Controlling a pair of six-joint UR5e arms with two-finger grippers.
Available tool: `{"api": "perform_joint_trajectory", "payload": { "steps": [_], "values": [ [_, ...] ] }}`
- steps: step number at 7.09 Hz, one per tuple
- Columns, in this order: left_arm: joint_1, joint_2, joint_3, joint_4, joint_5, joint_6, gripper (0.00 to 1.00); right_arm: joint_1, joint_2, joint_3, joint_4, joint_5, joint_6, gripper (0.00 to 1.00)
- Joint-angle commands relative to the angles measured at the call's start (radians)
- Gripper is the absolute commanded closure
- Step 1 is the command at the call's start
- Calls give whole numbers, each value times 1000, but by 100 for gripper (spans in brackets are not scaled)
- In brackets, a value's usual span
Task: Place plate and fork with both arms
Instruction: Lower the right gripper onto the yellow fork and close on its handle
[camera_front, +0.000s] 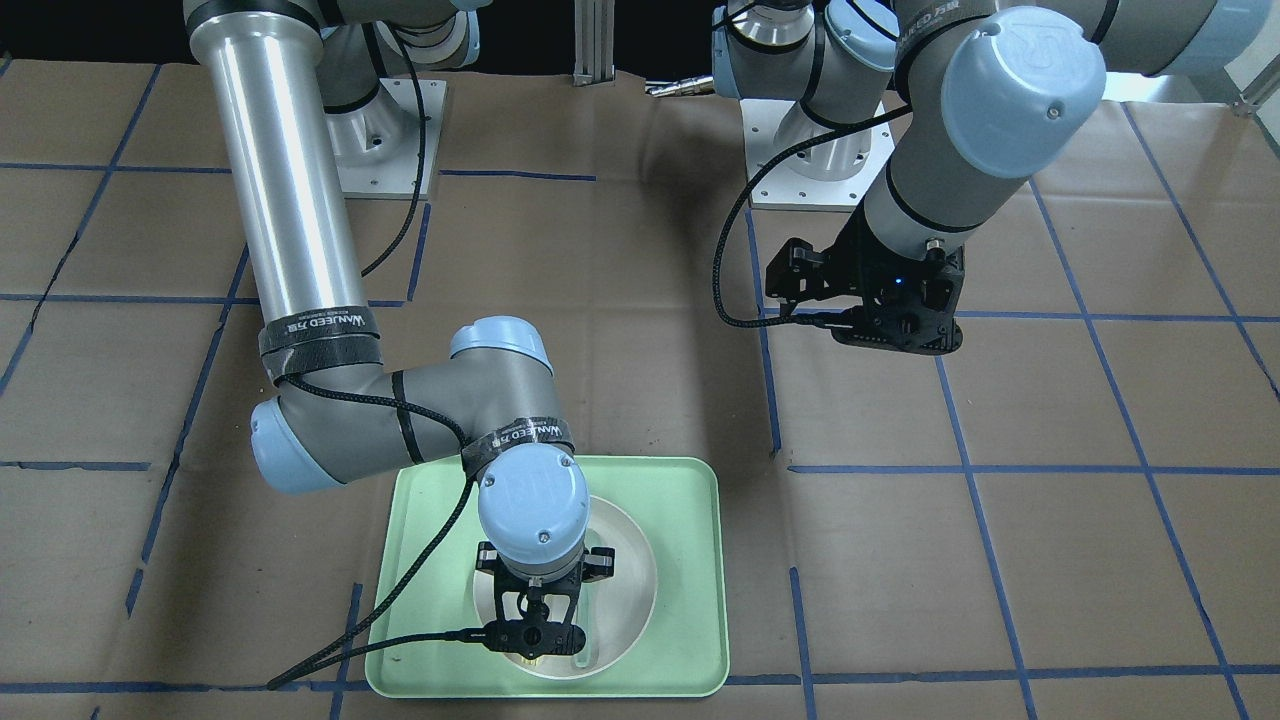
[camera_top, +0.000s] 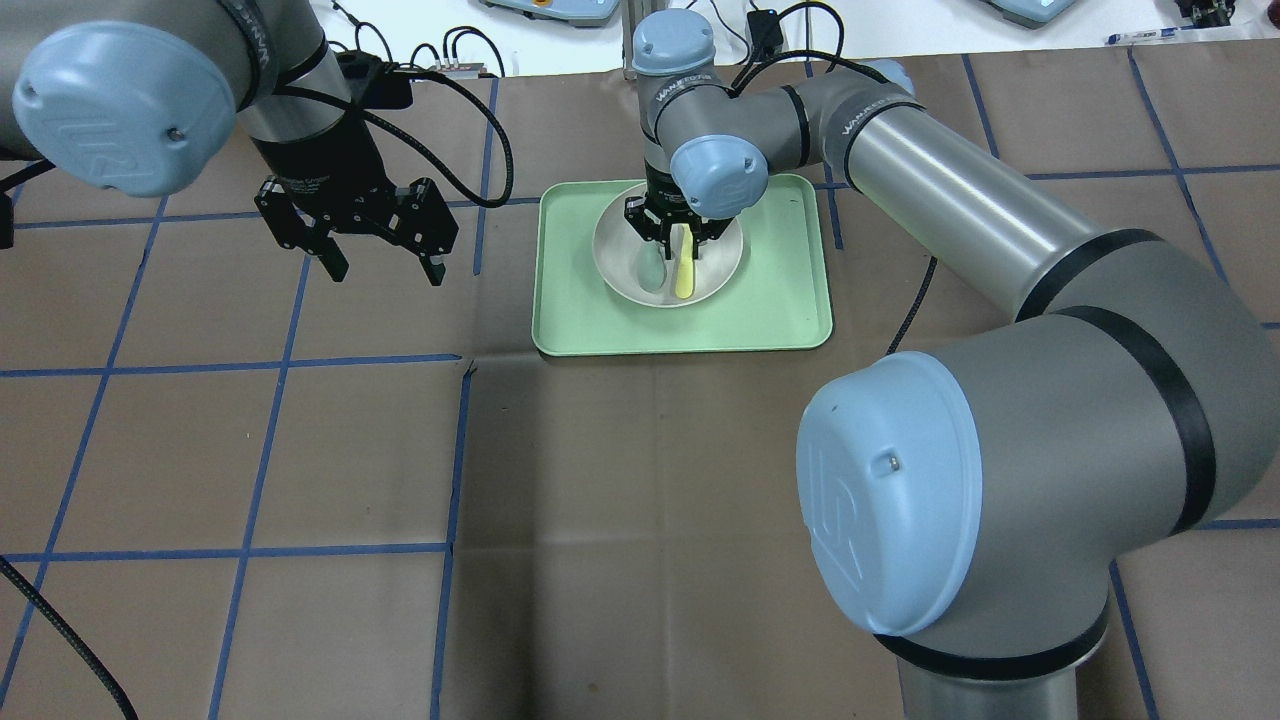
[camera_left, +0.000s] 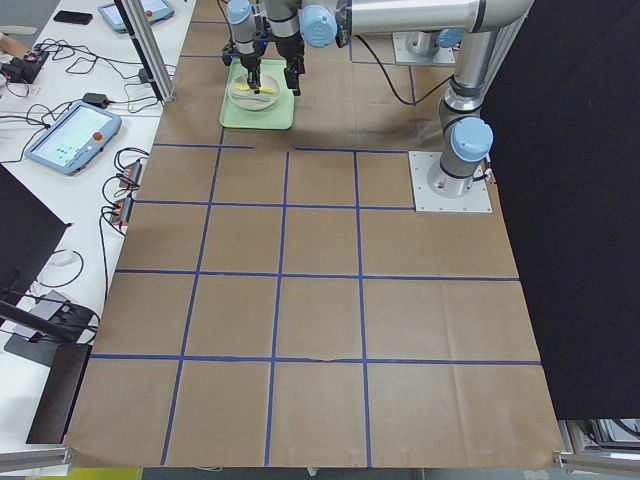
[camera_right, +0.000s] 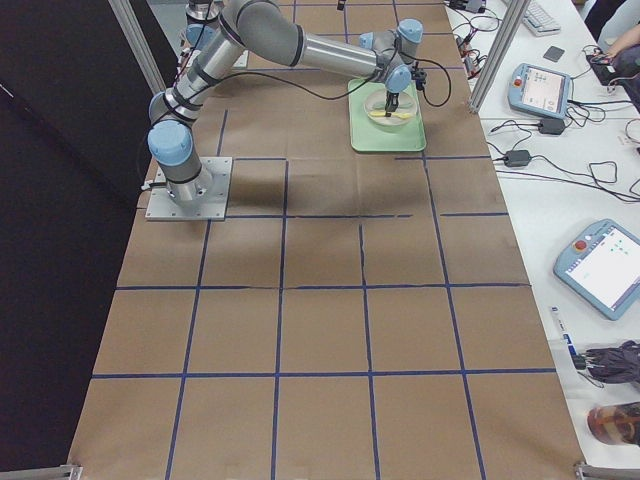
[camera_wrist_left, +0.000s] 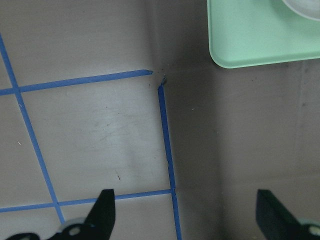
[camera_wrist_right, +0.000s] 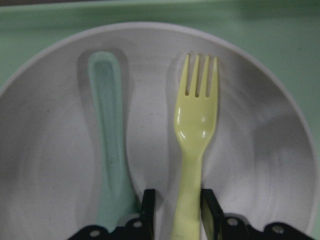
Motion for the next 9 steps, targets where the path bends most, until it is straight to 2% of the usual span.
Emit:
{"api": "perform_joint_trajectory", "payload": {
  "steps": [1,5,9],
  "values": [
    [-1,7,2,-2,1,0,0,-1,2,2,0,-1,1,57],
    [-1,10,0,-2,1,0,0,-1,8,1,5,-1,1,57],
    [-1,15,-7,-2,1,0,0,-1,8,-2,0,-1,1,76]
  ]
}}
